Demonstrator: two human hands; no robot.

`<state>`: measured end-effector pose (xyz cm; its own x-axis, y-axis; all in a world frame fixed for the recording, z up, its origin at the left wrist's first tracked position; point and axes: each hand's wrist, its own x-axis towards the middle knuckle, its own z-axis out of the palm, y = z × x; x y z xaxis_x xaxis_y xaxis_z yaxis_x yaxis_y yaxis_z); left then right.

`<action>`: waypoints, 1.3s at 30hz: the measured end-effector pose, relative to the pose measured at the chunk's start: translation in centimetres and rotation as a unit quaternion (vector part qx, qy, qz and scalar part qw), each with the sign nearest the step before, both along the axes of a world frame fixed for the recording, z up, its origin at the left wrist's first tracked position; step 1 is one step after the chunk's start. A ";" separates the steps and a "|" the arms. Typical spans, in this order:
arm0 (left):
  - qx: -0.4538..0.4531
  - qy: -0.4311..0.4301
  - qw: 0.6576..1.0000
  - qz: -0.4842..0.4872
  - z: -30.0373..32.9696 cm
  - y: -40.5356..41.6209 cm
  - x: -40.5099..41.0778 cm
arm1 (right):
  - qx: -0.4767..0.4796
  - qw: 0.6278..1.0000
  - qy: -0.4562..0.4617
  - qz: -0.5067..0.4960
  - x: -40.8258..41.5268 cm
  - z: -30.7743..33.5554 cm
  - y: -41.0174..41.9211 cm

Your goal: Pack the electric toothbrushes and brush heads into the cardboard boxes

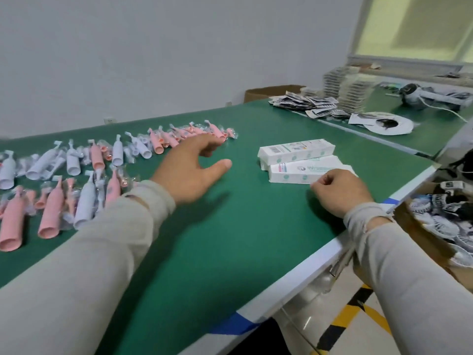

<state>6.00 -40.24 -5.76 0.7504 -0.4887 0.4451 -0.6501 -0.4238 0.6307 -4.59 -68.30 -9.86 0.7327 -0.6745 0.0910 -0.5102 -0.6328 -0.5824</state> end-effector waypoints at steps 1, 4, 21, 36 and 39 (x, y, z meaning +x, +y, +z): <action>0.040 0.003 0.999 -0.015 0.3 -3.0 1.4 | 0.003 1.000 0.003 -0.007 0.6 0.1 -0.7; 0.136 0.013 0.990 -0.026 0.0 -10.8 5.1 | -0.003 0.999 0.028 -0.016 2.9 0.4 -2.3; 0.066 0.144 0.986 -0.050 -3.6 -19.7 8.9 | 0.091 0.990 -0.063 -0.091 10.4 0.3 -1.8; 0.061 0.156 0.984 -0.053 -3.1 -20.6 8.6 | 0.077 0.991 -0.026 -0.109 10.3 0.8 -2.8; 0.084 0.166 0.981 -0.049 -3.2 -20.6 8.9 | 0.093 0.989 -0.022 -0.113 10.2 1.0 -2.7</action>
